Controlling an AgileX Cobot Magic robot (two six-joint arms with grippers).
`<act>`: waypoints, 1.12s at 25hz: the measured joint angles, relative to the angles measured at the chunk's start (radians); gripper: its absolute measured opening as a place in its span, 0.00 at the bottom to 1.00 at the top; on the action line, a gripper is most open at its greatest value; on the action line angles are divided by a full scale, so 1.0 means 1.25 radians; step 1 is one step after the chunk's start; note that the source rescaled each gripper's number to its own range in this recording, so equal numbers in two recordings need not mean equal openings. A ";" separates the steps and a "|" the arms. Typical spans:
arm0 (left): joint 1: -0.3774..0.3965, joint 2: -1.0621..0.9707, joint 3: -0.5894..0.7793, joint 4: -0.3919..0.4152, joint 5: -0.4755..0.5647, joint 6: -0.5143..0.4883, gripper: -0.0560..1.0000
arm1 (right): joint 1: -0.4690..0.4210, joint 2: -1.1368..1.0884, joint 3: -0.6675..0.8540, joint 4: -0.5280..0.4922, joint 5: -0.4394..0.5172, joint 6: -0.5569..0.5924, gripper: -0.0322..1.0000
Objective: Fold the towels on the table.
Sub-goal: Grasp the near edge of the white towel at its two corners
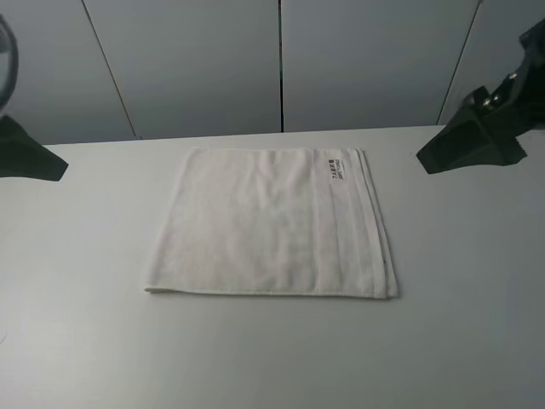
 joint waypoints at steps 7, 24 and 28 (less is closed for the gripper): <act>-0.191 0.170 -0.008 0.092 -0.070 0.043 0.99 | 0.122 0.144 0.000 -0.077 -0.022 -0.062 1.00; -0.335 0.462 -0.008 0.280 -0.153 0.050 0.99 | 0.279 0.410 0.000 -0.161 -0.131 -0.183 1.00; -0.350 0.479 -0.008 0.286 -0.179 0.061 0.99 | 0.279 0.445 -0.001 -0.161 -0.149 -0.202 1.00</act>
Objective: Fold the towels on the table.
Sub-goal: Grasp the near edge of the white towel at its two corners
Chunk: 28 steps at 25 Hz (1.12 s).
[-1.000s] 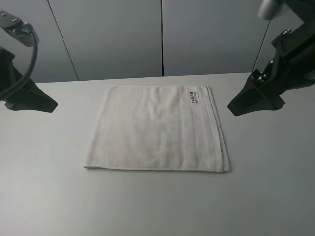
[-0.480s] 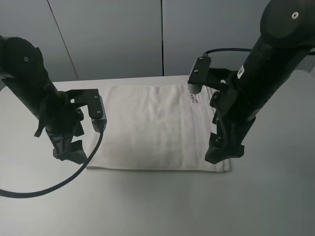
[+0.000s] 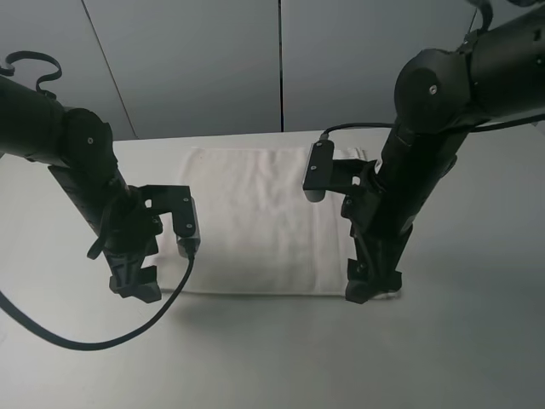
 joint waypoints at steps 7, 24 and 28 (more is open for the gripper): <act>-0.017 0.032 -0.001 0.030 -0.036 0.002 0.99 | 0.000 0.040 0.000 -0.001 -0.018 -0.032 1.00; -0.019 0.056 -0.001 0.035 -0.051 0.002 0.99 | 0.000 0.093 0.076 -0.069 -0.127 -0.022 1.00; -0.021 0.056 -0.001 0.035 -0.053 0.002 0.99 | 0.000 0.093 0.076 -0.099 -0.135 -0.021 1.00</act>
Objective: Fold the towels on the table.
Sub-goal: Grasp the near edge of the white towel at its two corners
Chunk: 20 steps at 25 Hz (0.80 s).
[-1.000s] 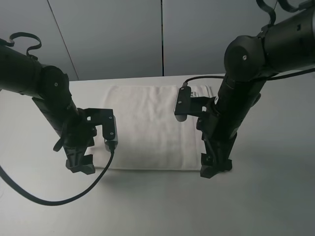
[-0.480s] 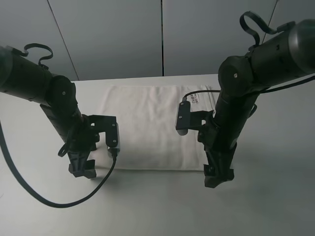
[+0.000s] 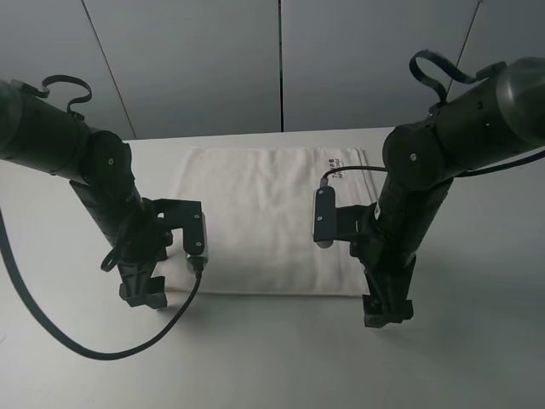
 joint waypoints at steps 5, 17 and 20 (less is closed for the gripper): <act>-0.001 0.000 0.000 0.000 0.000 0.000 0.99 | 0.000 0.000 0.000 -0.035 -0.004 0.006 1.00; -0.002 0.001 0.000 0.001 -0.004 0.000 0.99 | 0.003 0.039 0.000 -0.068 -0.023 0.033 1.00; -0.002 0.001 0.000 0.001 -0.006 0.000 0.99 | 0.004 0.041 0.000 -0.076 -0.034 0.037 0.87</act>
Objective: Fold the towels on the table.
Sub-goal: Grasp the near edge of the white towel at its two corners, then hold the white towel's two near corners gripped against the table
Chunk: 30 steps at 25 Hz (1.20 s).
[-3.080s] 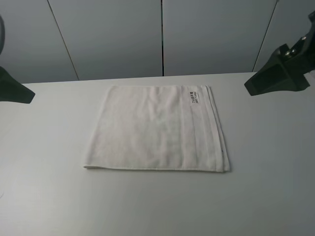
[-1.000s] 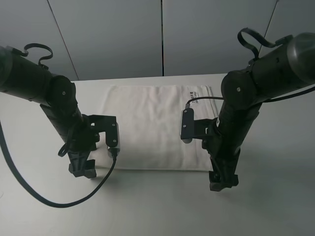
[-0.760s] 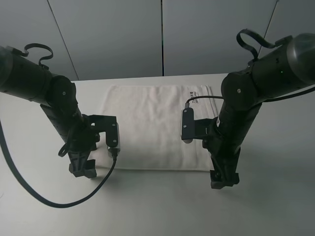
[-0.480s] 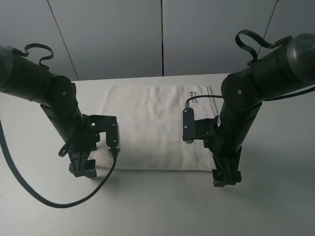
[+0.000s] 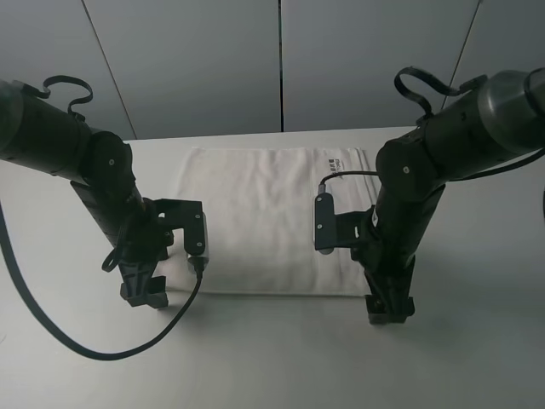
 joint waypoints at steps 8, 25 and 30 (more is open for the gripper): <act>0.000 0.000 0.000 0.000 0.000 -0.007 0.99 | 0.000 0.005 -0.006 -0.012 -0.044 0.003 0.03; 0.000 0.002 0.000 0.018 -0.016 -0.022 0.99 | 0.000 0.005 -0.006 -0.006 -0.046 0.003 0.03; 0.000 0.002 0.000 0.047 -0.040 -0.048 0.83 | 0.000 0.005 -0.006 0.000 -0.048 0.003 0.03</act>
